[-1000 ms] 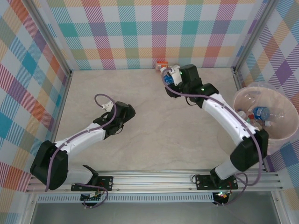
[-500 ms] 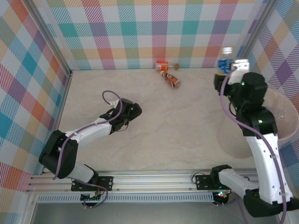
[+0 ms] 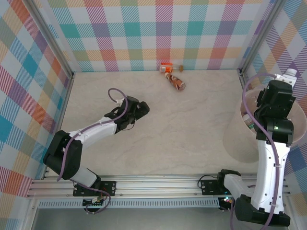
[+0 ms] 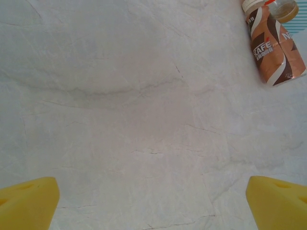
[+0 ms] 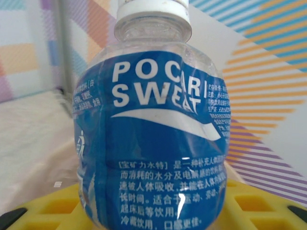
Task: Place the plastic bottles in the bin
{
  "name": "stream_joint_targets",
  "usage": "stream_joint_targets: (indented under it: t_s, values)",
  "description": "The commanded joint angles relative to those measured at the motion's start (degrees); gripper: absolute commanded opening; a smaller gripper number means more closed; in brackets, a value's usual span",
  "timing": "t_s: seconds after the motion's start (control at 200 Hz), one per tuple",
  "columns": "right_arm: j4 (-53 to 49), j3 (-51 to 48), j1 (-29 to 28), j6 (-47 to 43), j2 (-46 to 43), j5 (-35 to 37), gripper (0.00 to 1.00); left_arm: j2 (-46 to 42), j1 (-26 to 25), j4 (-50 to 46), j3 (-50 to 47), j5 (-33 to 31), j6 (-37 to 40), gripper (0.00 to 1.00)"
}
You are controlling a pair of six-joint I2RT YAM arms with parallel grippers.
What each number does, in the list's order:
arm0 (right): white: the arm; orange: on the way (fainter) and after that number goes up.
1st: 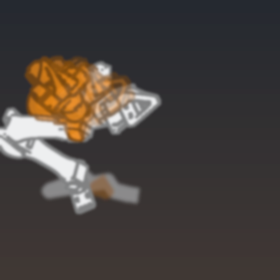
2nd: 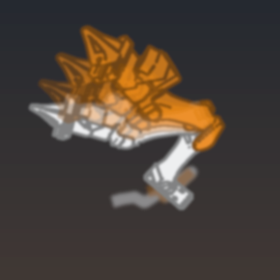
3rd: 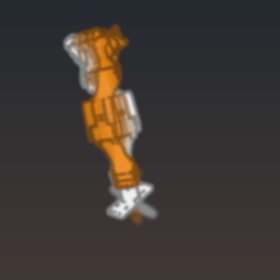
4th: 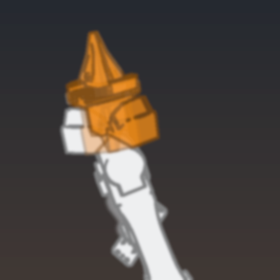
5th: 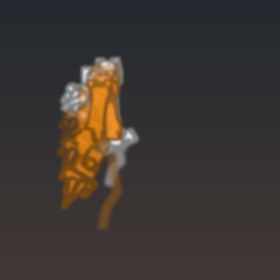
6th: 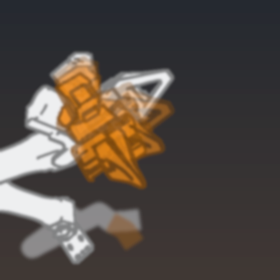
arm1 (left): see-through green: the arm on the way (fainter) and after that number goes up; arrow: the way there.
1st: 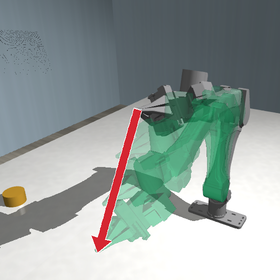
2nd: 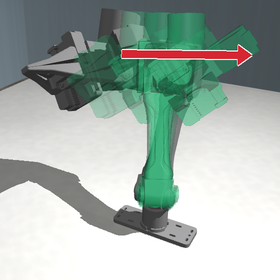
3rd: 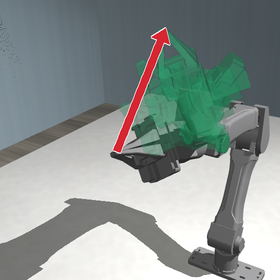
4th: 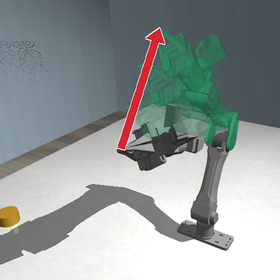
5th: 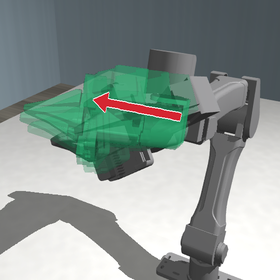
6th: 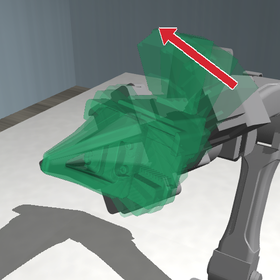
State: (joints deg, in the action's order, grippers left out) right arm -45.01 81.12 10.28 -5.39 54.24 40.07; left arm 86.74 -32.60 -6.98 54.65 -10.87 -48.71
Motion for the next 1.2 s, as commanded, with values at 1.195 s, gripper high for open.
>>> stream_joint_targets:
  t_s: [1.195]
  values:
    - [-5.71, -9.82, 18.86, 10.92, 3.94, -4.05, 0.5, 6.68, -3.03, -7.38, 10.47, 2.71, 2.5, 1.0]
